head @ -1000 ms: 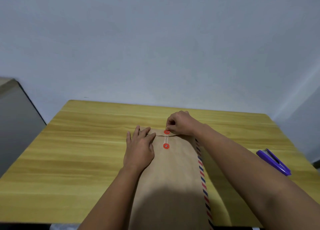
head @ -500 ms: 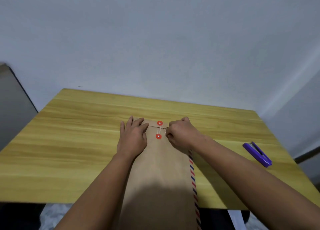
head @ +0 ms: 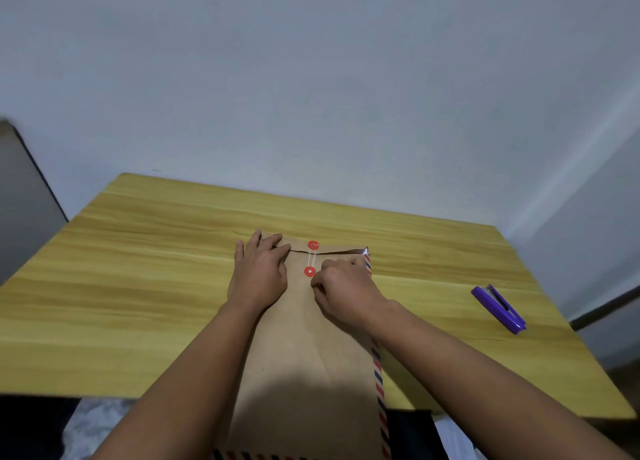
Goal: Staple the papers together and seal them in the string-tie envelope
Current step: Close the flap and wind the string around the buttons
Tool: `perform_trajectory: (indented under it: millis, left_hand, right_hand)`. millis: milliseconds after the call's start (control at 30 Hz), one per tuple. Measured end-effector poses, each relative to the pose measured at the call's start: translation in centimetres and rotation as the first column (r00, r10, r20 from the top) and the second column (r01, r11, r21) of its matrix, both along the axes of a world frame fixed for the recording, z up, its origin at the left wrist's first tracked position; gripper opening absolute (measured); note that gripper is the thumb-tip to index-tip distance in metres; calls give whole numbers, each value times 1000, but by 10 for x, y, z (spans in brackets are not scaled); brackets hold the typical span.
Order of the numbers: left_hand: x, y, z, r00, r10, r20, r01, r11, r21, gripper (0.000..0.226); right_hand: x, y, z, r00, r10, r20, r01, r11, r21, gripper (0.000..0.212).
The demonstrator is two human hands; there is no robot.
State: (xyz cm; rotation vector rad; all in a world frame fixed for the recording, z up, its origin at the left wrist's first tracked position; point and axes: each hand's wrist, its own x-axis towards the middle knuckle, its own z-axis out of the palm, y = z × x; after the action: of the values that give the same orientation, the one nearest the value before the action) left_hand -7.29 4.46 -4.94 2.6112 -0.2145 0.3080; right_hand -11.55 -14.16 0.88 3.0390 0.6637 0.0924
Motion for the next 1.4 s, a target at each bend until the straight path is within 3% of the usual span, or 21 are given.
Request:
perform_trajectory:
  millis: [300,433,600,733,867,1133,1267,1400]
  left_hand:
    - [0,0,0,1000,-4,-9,4,1000,2,44]
    - [0,0,1,1000,-3,-2,3,1000,13,47]
    - [-3,0,3,1000,7,15,-6,999,-38,66]
    - [-3,-1,4,1000,-16,9,15,1000,27,52]
    - [-2,-1,4,1000,-17,14,16,998,68,43]
    - [0,0,2,1000,-11,8,10,999,47,46]
    - [0,0,0,1000,0,2,0,998,61,46]
    - [-1,0,-3,1000,10,16,-11,996,85,43]
  right_hand:
    - [16,10,-9,1000,19,-16,-17,992,121,26]
    - [27,12,-8,998,63,-3,-62,994,90,27]
    - [48,12,-3,985,161,67,-162,987,4,24]
    - [68,9,5,961,240,139,-230,969,-88,12]
    - [92,3,5,958,217,188,-210,976,-59,14]
    - [114,-5,1,997,58,42,-61,996,64,18]
    - [105,-13,4,985,-128,-114,147,973,177,23]
    - [96,-34,11,908,-296,-296,363,909,206,24]
